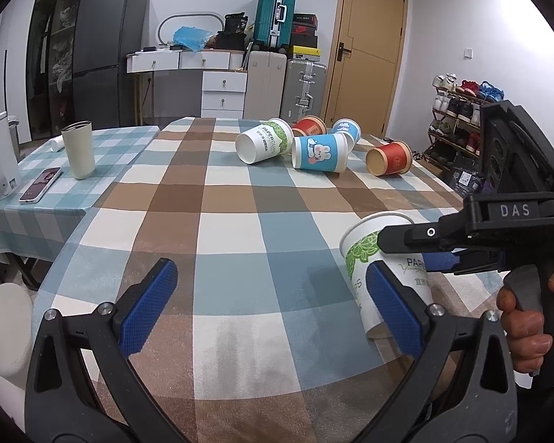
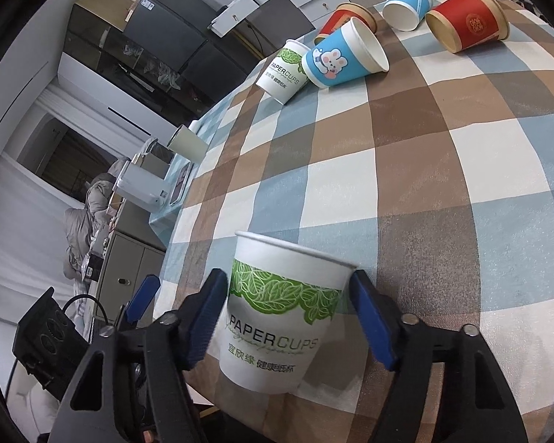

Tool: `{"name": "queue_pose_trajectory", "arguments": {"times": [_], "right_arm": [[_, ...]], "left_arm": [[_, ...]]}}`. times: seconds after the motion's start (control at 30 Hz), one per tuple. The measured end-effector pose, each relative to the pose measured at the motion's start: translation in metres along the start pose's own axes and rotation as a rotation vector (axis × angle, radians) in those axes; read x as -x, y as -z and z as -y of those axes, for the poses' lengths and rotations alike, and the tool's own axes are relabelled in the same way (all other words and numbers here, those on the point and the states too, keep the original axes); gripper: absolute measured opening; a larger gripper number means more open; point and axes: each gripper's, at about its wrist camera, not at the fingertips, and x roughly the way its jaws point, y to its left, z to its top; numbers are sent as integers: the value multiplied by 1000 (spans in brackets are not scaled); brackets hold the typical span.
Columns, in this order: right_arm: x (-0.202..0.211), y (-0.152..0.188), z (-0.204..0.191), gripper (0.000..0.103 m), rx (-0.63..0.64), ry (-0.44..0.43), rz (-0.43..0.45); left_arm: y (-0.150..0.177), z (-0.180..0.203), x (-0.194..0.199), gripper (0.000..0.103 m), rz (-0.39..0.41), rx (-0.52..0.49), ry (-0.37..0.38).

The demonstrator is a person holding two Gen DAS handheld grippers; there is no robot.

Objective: Flip cup upright
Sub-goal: 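Close the right gripper on the white cup while the left gripper releases it, then rotate the white cup upright with the right gripper and lower it onto the table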

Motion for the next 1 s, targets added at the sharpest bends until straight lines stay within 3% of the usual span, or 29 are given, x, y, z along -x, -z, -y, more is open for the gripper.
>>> {"name": "queue_pose_trajectory", "arguments": {"times": [0.27, 0.37, 0.77, 1.0], "right_arm": [[12, 3, -1, 67, 37, 1, 49], [20, 5, -3, 67, 74, 4, 106], [37, 21, -28, 66, 386, 205, 428], [19, 30, -48, 66, 558, 383, 467]], "left_arm": [[1, 0, 0, 102, 0, 4, 0], [1, -1, 0, 102, 0, 3, 0], [0, -2, -1, 102, -1, 4, 1], [1, -2, -1, 102, -2, 4, -1]]}}
